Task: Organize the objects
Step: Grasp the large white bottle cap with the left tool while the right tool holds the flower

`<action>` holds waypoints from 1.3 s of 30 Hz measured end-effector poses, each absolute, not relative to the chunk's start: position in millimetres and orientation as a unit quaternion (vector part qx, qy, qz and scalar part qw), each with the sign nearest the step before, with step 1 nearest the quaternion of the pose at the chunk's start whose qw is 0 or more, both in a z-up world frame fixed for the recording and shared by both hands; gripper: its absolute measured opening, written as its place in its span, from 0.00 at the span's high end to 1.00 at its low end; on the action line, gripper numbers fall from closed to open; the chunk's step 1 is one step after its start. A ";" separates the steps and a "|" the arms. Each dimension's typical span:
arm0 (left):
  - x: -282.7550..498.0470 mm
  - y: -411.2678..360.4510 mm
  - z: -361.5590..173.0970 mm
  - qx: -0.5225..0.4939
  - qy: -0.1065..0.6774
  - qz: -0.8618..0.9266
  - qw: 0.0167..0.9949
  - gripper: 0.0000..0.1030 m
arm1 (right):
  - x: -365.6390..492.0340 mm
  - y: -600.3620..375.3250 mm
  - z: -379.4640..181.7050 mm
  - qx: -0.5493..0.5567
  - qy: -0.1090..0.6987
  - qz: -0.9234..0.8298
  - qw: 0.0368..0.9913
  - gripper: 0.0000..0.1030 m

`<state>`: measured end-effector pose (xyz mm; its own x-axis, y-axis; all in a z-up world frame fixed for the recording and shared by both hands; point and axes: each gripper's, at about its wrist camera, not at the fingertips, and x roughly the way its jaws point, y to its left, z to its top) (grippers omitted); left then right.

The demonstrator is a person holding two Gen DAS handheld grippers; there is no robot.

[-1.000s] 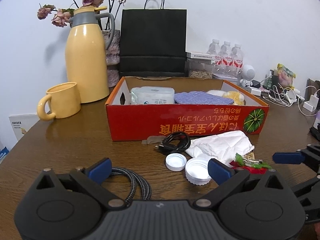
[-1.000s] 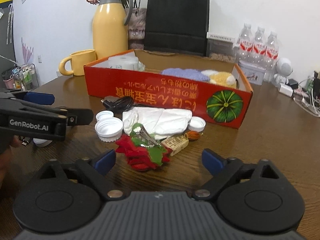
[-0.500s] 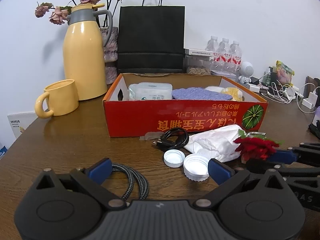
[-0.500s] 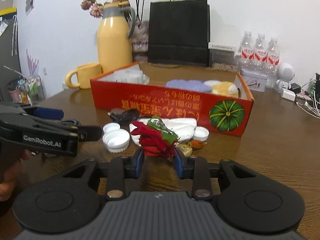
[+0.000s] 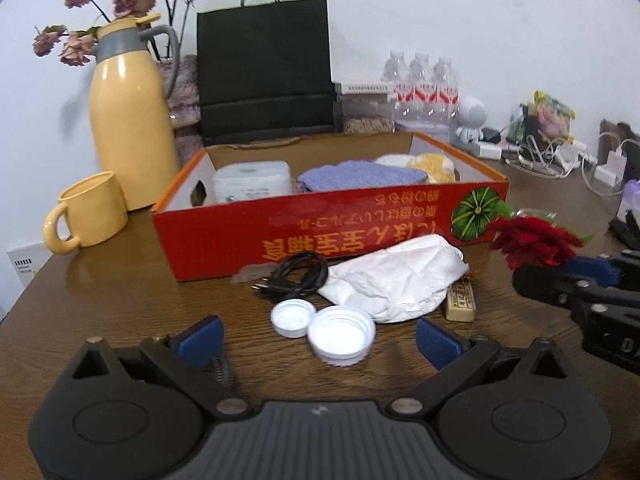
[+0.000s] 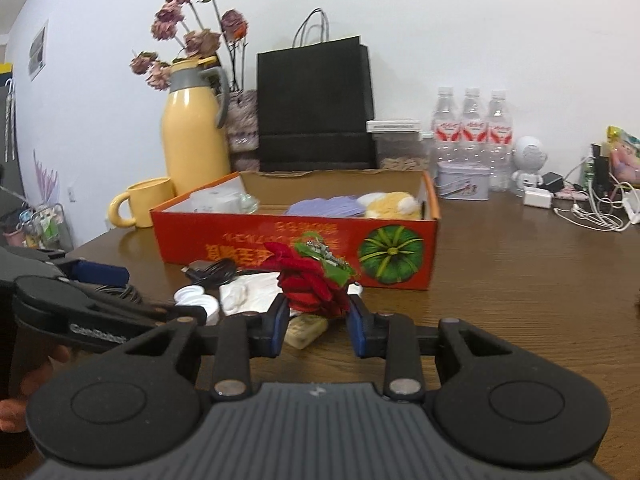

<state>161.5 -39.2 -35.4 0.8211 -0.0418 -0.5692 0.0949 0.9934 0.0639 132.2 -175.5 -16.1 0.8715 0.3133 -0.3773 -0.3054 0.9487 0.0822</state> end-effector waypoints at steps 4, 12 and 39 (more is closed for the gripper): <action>171.3 -46.8 -42.8 0.045 0.320 -0.020 0.946 0.02 | 128.9 -184.5 -15.9 0.016 0.190 0.157 0.969 0.69; 178.0 -44.5 -48.2 0.007 0.336 -0.007 0.942 0.57 | 126.5 -183.7 -15.8 0.012 0.184 0.163 0.969 0.69; 155.6 -43.2 -6.2 -0.014 0.242 -0.037 0.969 0.63 | 129.1 -172.6 -5.8 -0.004 0.169 0.173 0.970 0.69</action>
<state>155.6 -43.2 -6.2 0.8797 -0.0788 -0.4689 0.0652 0.9969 -0.0452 129.1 -172.6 -5.8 0.8828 0.3347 -0.3297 -0.3376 0.9399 0.0502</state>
